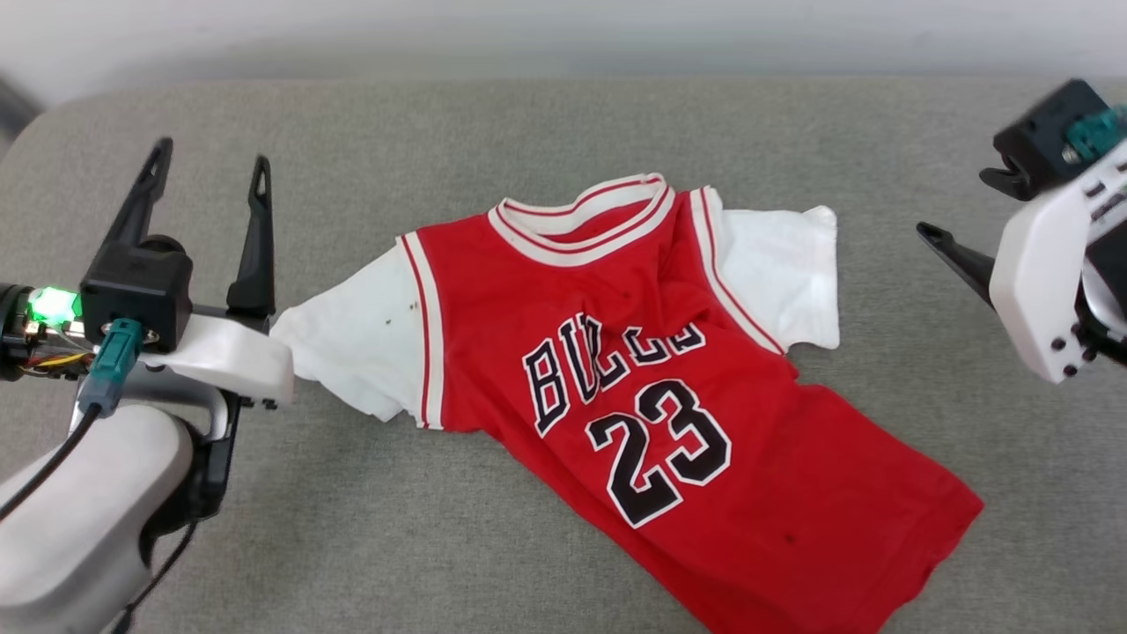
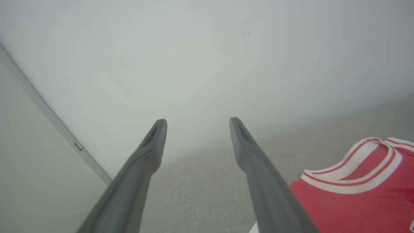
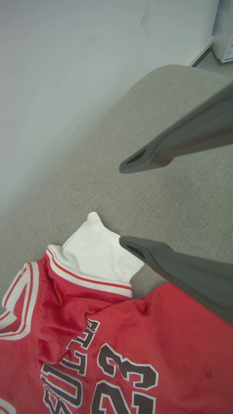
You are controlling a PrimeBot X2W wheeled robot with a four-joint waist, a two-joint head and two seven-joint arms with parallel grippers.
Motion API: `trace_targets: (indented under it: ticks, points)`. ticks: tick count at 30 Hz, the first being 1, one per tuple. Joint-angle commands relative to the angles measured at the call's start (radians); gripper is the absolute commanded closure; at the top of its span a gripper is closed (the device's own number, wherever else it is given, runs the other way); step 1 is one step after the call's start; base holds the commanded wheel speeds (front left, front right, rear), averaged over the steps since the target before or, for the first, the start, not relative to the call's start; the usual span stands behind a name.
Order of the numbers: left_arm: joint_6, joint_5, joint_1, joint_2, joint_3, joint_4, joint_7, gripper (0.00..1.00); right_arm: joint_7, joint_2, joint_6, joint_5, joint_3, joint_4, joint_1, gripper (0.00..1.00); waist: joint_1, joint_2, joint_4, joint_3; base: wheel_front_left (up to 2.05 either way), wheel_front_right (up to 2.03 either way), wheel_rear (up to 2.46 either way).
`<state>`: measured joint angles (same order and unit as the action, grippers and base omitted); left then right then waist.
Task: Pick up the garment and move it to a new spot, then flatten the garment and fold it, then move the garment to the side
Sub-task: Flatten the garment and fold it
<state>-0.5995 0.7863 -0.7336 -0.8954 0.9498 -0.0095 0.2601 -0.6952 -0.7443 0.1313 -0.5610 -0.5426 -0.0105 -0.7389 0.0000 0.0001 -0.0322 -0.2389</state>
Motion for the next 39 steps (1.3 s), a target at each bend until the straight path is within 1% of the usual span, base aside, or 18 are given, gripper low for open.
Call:
trace_targets:
  ticks: [1,4,7,11,15,22,25,26,28,29,30,34,39]
  points:
    - [-0.032,-0.034,0.043,0.029,-0.056,-0.029,0.006,0.0,-0.076,-0.017,-0.001,-0.047,-0.046,0.021,-0.066,0.0,0.0,-0.0001,-0.024,-0.035,0.0,0.0,0.0]
    - [-0.064,-0.091,0.118,0.084,-0.151,-0.064,0.004,0.0,-0.184,-0.013,-0.001,-0.107,-0.114,0.074,-0.148,0.0,0.0,-0.0001,-0.043,-0.067,0.0,0.0,0.0]
    - [-0.076,-0.152,0.193,0.145,-0.244,-0.083,0.005,0.0,-0.263,-0.006,-0.001,-0.136,-0.172,0.126,-0.217,0.0,0.0,-0.0001,-0.063,-0.099,0.0,0.0,0.0]
    - [-0.056,-0.235,0.285,0.234,-0.357,-0.091,0.005,0.0,-0.321,0.015,-0.001,-0.165,-0.227,0.205,-0.269,0.0,0.0,-0.0001,-0.089,-0.138,0.0,0.0,0.0]
    - [-0.025,-0.32,0.363,0.325,-0.455,-0.094,0.005,0.0,-0.323,0.032,-0.001,-0.183,-0.26,0.271,-0.288,0.0,0.0,-0.0001,-0.116,-0.176,0.0,0.0,0.0]
    - [0.087,-0.446,0.45,0.46,-0.586,-0.085,0.005,0.0,-0.31,0.035,-0.001,-0.225,-0.322,0.349,-0.251,0.0,0.0,-0.0001,-0.147,-0.235,0.0,0.0,0.0]
    - [0.126,-0.488,0.473,0.511,-0.636,-0.073,0.005,0.0,-0.292,0.041,-0.001,-0.238,-0.357,0.367,-0.23,0.0,0.0,-0.0001,-0.149,-0.249,0.0,0.0,0.0]
    - [0.126,-0.488,0.473,0.511,-0.636,-0.073,0.005,0.0,-0.292,0.041,-0.001,-0.238,-0.357,0.367,-0.23,0.0,0.0,-0.0001,-0.149,-0.249,0.0,0.0,0.0]
    - [0.153,-0.515,0.484,0.542,-0.665,-0.065,0.005,0.0,-0.278,0.042,-0.001,-0.245,-0.376,0.372,-0.227,0.02,0.0,-0.0001,-0.149,-0.254,0.0,0.0,0.0]
    - [0.166,-0.527,0.488,0.557,-0.678,-0.062,0.005,0.0,-0.269,0.043,-0.001,-0.25,-0.381,0.373,-0.228,0.76,0.0,-0.0001,-0.149,-0.254,0.0,0.0,0.0]
    - [0.18,-0.539,0.493,0.57,-0.691,-0.057,0.005,0.0,-0.26,0.042,-0.001,-0.254,-0.384,0.376,-0.232,1.0,0.0,-0.0001,-0.148,-0.253,0.0,0.0,0.0]
    - [0.225,-0.579,0.513,0.611,-0.745,-0.032,0.005,0.0,-0.221,0.028,-0.001,-0.249,-0.4,0.373,-0.265,1.0,0.0,-0.0001,-0.136,-0.229,0.0,0.0,0.0]
    - [0.271,-0.619,0.55,0.638,-0.8,-0.008,0.005,0.0,-0.142,0.012,-0.001,-0.259,-0.407,0.349,-0.318,1.0,0.0,-0.0001,-0.102,-0.176,0.0,0.0,0.0]
